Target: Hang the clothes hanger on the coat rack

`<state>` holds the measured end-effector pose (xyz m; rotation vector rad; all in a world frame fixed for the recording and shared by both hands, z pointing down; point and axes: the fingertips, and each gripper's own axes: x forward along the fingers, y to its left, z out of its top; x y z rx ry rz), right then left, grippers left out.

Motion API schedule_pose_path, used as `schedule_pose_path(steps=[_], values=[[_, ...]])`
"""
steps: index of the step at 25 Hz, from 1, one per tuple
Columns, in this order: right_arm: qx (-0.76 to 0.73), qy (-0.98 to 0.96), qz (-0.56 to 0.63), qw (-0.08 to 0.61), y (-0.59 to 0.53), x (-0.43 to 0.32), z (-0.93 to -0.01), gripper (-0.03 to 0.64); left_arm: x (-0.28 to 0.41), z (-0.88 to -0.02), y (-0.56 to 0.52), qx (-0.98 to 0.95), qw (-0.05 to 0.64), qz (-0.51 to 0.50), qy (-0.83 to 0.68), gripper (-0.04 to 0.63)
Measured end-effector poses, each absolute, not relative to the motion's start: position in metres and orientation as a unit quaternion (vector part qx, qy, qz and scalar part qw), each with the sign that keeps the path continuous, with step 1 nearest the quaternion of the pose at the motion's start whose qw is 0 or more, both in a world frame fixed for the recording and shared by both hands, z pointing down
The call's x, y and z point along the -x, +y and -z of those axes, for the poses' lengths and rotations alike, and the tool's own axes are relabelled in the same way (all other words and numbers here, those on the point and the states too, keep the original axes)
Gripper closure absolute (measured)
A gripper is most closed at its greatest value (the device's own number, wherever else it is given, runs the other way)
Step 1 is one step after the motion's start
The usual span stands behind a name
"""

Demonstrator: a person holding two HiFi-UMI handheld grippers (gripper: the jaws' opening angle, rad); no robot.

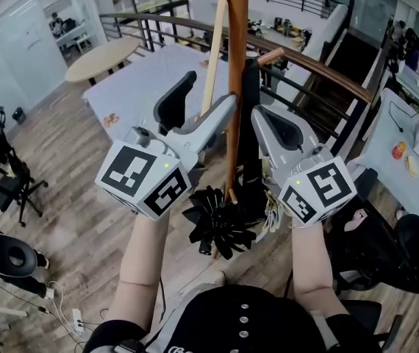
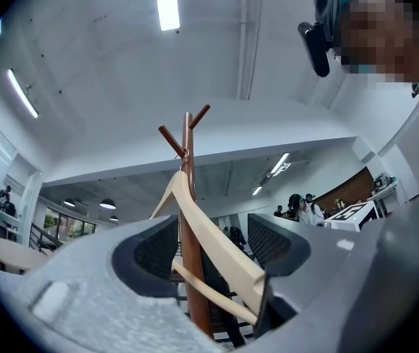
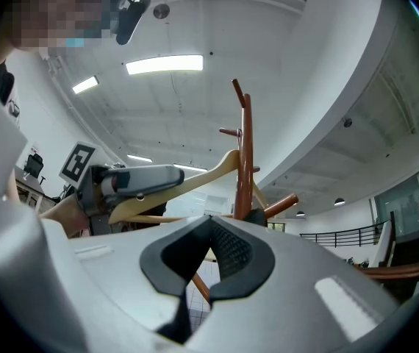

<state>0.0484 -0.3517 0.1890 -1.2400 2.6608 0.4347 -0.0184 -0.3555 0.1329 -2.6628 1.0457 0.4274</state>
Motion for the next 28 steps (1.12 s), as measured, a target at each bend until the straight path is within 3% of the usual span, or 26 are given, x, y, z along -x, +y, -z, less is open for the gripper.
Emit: schedule_pose_path(steps=[11,28], values=[[0.411,0.899,-0.133,0.079,-0.336,-0.043,-0.202,0.615,0.042,-0.129,-0.329,0.899,0.105,-0.207,0.371,0.293],[0.39,0.91,-0.117,0.076,-0.313,-0.027,-0.223,0.615,0.04,-0.193,-0.295,0.911,0.07,-0.178,0.365,0.293]])
